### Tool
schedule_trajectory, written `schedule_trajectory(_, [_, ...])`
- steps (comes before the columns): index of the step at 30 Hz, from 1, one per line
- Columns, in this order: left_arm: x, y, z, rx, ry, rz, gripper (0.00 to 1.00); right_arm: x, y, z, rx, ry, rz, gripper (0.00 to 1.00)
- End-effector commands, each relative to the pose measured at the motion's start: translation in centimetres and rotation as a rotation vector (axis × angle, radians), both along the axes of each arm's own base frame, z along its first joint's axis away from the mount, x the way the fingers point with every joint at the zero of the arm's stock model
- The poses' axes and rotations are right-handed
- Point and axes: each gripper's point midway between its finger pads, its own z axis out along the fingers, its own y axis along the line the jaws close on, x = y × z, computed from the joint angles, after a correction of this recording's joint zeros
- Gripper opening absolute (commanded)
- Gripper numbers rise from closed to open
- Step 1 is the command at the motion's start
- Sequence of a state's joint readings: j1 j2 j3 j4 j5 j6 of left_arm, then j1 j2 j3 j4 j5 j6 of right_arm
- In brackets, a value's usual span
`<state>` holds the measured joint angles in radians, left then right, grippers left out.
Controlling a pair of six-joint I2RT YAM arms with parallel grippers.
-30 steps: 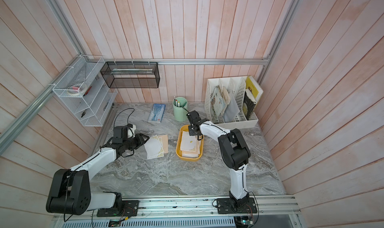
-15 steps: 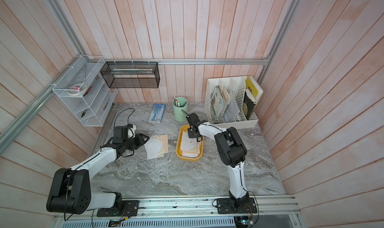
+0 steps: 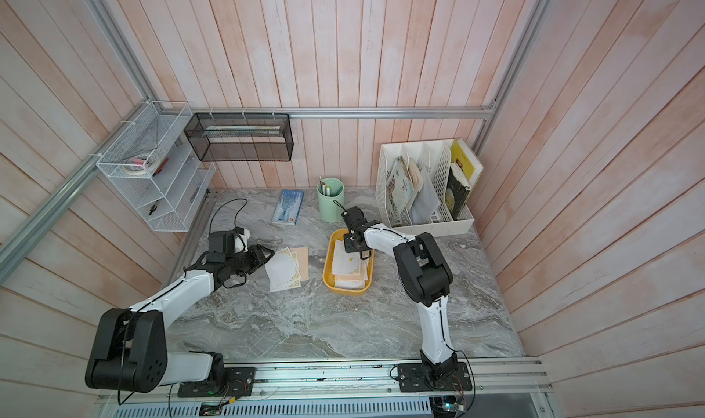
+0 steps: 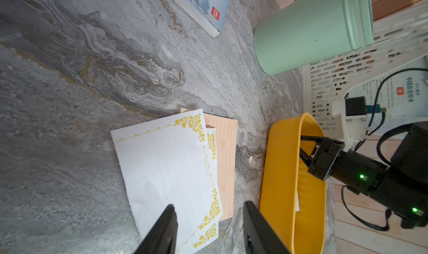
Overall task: Take out the stationery paper from the storage box
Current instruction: Pick up the stationery paper from the storage box.
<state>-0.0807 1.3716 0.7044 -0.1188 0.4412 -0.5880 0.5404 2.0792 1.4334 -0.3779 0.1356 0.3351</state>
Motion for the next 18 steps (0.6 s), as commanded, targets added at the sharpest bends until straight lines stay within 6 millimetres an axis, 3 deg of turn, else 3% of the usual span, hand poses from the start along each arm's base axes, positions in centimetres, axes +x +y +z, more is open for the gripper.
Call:
schedule_trajectory(1, [-0.3, 0.0, -0.8, 0.0, 0.02, -0.003, 0.49, -1.4, -1.3, -1.7, -0.044, 0.06, -0.009, 0.0])
schedule_trajectory(8, [0.1, -0.9, 1.0, -0.053, -0.044, -0.037, 0.49, -0.4, -0.3, 4.7, -0.016, -0.068, -0.001, 0.0])
schedule_trajectory(12, [0.2, -3.0, 3.3, -0.185, -0.136, -0.126, 0.49, -0.4, 0.3, 8.6, -0.001, -0.142, 0.01, 0.0])
schedule_trajectory(18, [-0.5, -6.3, 6.6, -0.426, -0.238, -0.283, 0.51, -1.3, 1.5, 12.1, 0.041, -0.206, 0.028, 0.0])
